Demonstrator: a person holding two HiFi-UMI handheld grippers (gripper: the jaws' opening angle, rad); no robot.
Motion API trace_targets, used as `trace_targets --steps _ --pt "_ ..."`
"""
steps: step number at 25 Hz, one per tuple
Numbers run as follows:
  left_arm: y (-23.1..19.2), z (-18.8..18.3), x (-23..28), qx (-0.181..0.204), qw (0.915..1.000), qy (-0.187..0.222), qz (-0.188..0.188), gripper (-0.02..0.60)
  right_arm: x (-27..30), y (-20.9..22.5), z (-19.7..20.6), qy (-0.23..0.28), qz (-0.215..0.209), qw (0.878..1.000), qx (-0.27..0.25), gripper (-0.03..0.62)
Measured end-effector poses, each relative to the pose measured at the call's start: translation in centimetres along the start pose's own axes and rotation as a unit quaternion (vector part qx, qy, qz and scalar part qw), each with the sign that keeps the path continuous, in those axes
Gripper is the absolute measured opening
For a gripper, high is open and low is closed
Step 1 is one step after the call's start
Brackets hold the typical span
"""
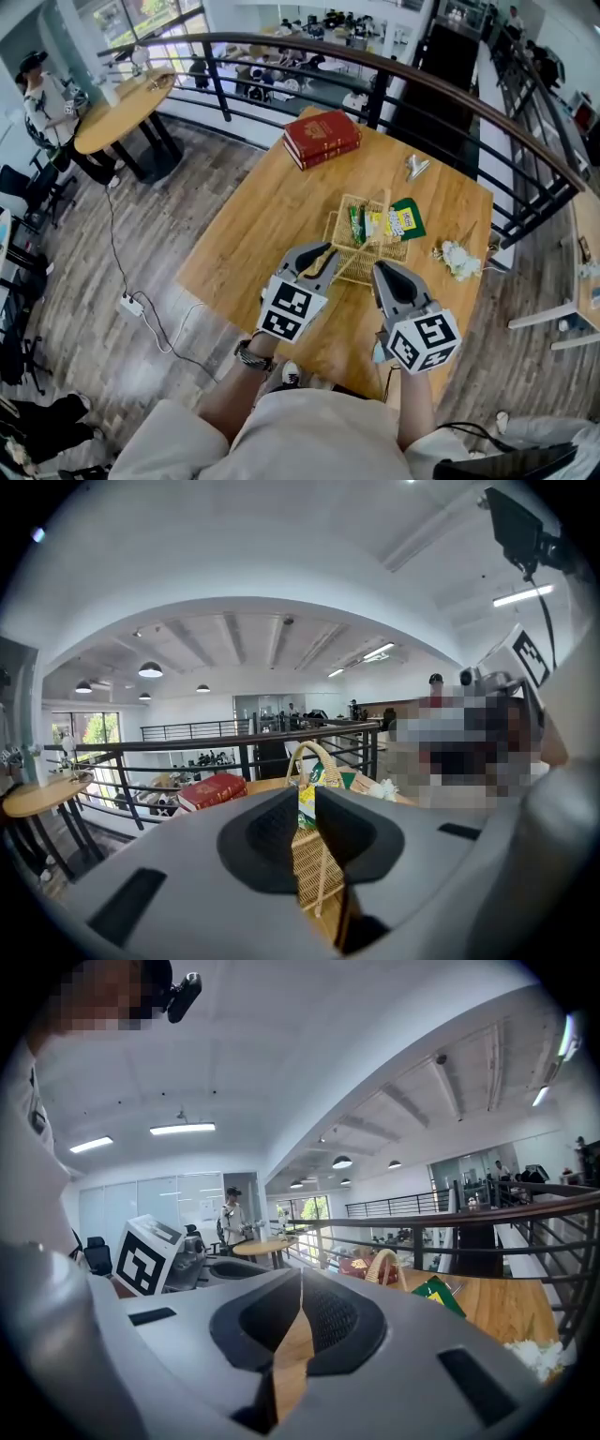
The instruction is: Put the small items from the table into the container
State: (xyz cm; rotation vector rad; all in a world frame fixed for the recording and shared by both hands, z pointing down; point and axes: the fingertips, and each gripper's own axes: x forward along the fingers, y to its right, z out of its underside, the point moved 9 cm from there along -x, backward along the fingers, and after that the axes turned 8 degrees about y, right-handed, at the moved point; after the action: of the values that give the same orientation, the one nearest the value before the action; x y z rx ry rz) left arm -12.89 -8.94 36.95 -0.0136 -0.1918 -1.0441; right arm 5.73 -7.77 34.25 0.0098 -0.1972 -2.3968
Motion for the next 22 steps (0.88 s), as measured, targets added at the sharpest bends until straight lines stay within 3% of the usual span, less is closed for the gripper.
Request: trace_targets --steps 5,22 --pt "0.2 -1.2 -2.7 0.020 0.9996 0.020 -0.001 0.050 -0.3 -2.0 -0.3 0.008 -0.008 1.000 -0.001 0.020" --pt "0.0 -4.0 -9.0 0.035 0.9953 0.089 -0.015 0.008 -1.0 -7.5 -1.6 0.035 -0.018 0.999 -0.019 0.020"
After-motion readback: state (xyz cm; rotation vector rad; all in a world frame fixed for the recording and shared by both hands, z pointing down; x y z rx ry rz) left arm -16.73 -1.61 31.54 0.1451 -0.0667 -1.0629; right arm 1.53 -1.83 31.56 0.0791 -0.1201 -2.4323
